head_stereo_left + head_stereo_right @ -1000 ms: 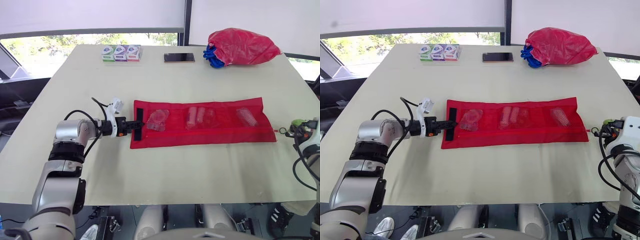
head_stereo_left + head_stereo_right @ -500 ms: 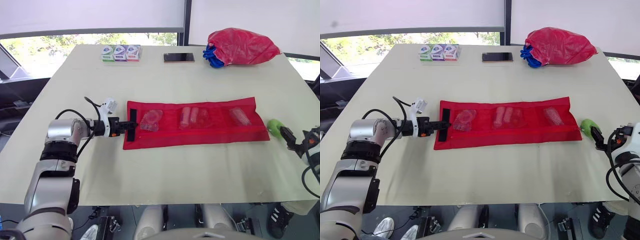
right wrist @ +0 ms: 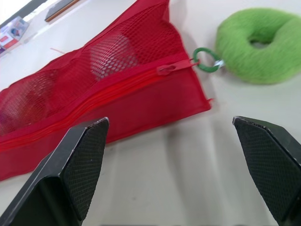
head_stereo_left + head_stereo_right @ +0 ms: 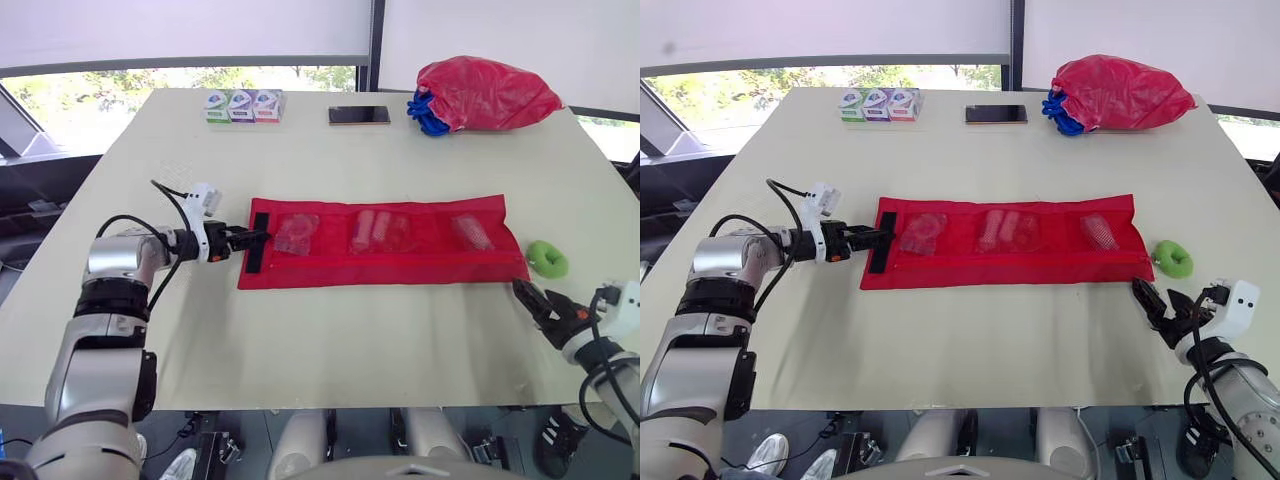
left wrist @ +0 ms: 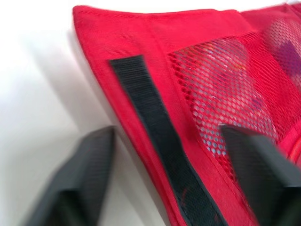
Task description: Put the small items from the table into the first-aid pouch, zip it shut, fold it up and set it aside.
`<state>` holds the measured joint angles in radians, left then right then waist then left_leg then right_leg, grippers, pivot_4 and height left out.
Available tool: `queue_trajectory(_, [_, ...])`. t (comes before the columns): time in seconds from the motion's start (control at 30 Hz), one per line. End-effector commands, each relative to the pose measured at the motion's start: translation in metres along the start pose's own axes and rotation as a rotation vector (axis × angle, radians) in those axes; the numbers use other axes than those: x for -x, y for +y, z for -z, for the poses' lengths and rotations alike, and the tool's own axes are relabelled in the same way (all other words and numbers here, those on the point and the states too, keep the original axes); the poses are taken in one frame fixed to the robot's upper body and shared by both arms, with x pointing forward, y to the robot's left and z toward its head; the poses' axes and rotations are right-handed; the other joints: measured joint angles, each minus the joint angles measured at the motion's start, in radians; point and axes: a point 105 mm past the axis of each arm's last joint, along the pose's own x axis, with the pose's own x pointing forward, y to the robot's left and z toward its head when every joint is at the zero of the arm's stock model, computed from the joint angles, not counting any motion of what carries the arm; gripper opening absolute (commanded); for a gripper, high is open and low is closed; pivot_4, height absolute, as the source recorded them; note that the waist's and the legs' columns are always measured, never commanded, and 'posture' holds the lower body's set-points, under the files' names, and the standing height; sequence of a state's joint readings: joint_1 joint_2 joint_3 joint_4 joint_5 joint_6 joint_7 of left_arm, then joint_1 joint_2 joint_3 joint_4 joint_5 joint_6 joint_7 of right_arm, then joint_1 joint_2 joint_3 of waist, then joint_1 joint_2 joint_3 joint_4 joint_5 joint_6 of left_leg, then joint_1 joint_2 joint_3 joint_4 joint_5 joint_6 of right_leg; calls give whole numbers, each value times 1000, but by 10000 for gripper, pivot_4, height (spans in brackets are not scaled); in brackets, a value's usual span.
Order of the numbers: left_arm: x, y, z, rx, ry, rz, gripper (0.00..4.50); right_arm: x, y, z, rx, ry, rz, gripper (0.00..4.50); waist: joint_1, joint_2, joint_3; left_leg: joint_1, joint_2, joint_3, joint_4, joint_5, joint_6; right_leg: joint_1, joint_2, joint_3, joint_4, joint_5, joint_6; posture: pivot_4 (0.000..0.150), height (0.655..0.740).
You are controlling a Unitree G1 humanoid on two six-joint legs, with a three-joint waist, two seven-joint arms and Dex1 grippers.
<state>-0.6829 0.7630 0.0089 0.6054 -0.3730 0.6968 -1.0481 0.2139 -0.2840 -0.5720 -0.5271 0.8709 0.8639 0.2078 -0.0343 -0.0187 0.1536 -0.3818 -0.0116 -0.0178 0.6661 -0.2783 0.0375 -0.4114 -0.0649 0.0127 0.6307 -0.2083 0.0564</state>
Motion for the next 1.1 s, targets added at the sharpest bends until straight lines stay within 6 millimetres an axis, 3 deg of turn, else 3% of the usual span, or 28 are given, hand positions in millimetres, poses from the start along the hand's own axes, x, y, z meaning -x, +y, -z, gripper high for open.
queue_trajectory(0.03, [15,-9,-23,-141,-82,34,44409,-1,8,-5,-3,-39,-14,45000,0,0,0,0,0,0,0,0,0,0,-1,0,0,0,0,1500,7400])
queue_trajectory(0.1, [17,-35,-31,-248,-111,166,44409,-5,5,-3,-49,-43,11,45000,3,-1,1,-2,1,-2,0,0,0,-1,-3,-1,-3,0,0,1500,7400])
queue_trajectory(0.3, [19,-105,-32,-499,-108,473,44409,-13,3,0,-160,-59,42,45000,25,-1,2,-6,-1,-4,0,-1,1,-1,-6,-1,-6,-1,-4,1500,7400])
queue_trajectory(0.5, [15,-151,-31,-676,-99,631,44409,-22,7,3,-321,-83,61,45000,25,-1,2,-8,-1,-6,1,-1,2,-1,-7,-3,-7,-1,-6,1500,7400])
queue_trajectory(0.67, [18,-171,-37,-725,-115,699,44409,-30,13,-2,-429,-125,58,45000,17,0,2,-6,0,-5,1,-1,2,-1,-3,-3,-6,-1,-5,1500,7400])
queue_trajectory(1.1, [36,-195,-47,-752,-141,788,44409,-37,16,-7,-472,-156,63,45000,17,0,2,-4,0,-1,1,-1,2,0,3,-2,-5,-2,-5,1500,7400])
